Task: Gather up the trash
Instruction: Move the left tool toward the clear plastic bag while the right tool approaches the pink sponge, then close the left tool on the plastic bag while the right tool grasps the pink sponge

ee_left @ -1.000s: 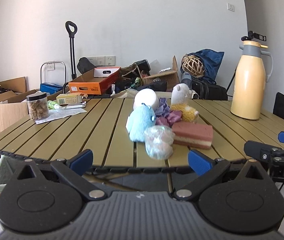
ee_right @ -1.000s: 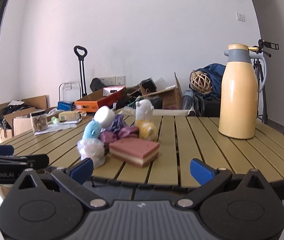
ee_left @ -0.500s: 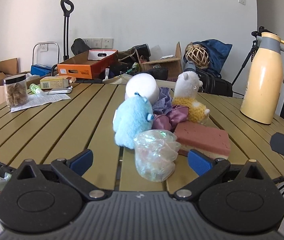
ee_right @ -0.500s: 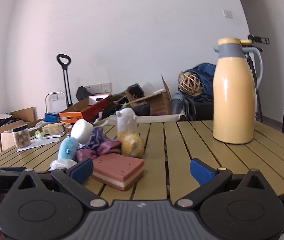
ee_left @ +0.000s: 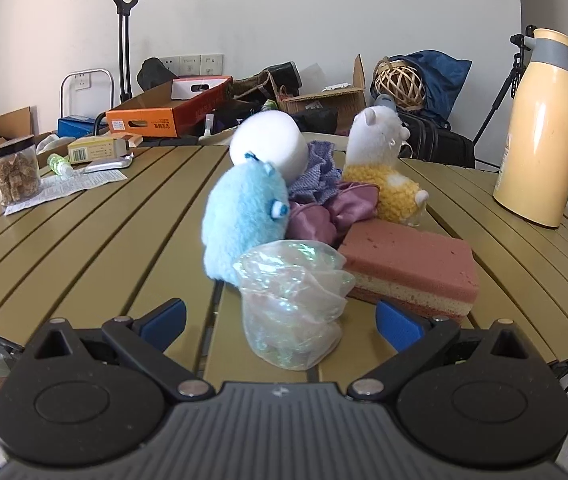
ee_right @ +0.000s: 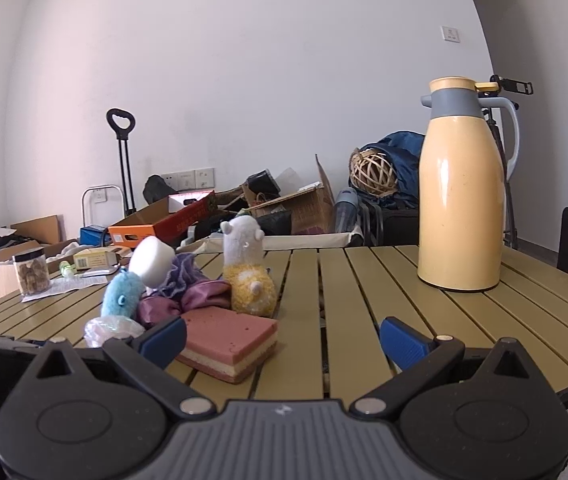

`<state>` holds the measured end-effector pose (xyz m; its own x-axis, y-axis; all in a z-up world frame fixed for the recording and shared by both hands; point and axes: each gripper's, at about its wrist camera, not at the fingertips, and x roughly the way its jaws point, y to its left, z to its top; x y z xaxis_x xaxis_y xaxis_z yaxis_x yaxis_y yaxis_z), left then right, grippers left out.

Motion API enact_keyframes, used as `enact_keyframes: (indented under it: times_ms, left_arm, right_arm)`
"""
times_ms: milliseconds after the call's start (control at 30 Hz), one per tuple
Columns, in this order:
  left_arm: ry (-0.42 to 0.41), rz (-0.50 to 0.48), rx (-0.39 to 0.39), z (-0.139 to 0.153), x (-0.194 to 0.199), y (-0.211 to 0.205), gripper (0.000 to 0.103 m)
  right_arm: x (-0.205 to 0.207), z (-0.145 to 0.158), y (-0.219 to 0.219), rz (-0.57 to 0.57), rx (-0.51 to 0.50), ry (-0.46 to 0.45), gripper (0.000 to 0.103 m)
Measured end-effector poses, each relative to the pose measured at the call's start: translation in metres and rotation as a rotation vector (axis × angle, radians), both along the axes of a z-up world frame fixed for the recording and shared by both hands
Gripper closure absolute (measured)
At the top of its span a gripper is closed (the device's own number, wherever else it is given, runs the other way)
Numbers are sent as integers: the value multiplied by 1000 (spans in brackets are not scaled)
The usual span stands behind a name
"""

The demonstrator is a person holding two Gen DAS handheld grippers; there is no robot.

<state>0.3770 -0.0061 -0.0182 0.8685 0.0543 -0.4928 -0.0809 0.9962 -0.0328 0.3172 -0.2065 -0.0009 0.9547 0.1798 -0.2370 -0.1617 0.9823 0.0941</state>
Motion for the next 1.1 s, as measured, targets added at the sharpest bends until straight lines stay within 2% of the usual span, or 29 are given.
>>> enact_keyframes:
  times_ms: [167,300,467,500,533,600,700,1100]
  left_arm:
    - [27,17,-17,-5,8,-1,2]
    - [30,30,-13,-6,10,-2,13]
    - [20,47,-12,-6,9,-1,30]
    - [16,48,-11,-6,8,0,35]
    - [12,41,-15,-5,8,0,45]
    - [9,26,-26,-4,7,1,56]
    - [2,20,-14,-4,5,1,62]
    - [-69,9,-43,13,-16,21,63]
  right_arm:
    - [2,-2,-5,-23,-2,3,0]
    - [4,-5,-9,-43,-8,8,0]
    - [8,-10,-11,-60,-8,22,0]
    - [9,-11,-11,-61,-8,24,0]
    - [9,-11,-11,-62,-8,25,0]
    - [10,-11,-10,-62,-10,29,0]
    - [13,-12,-7,-62,-14,35,0]
    - [31,-13,23,-30,-29,54,0]
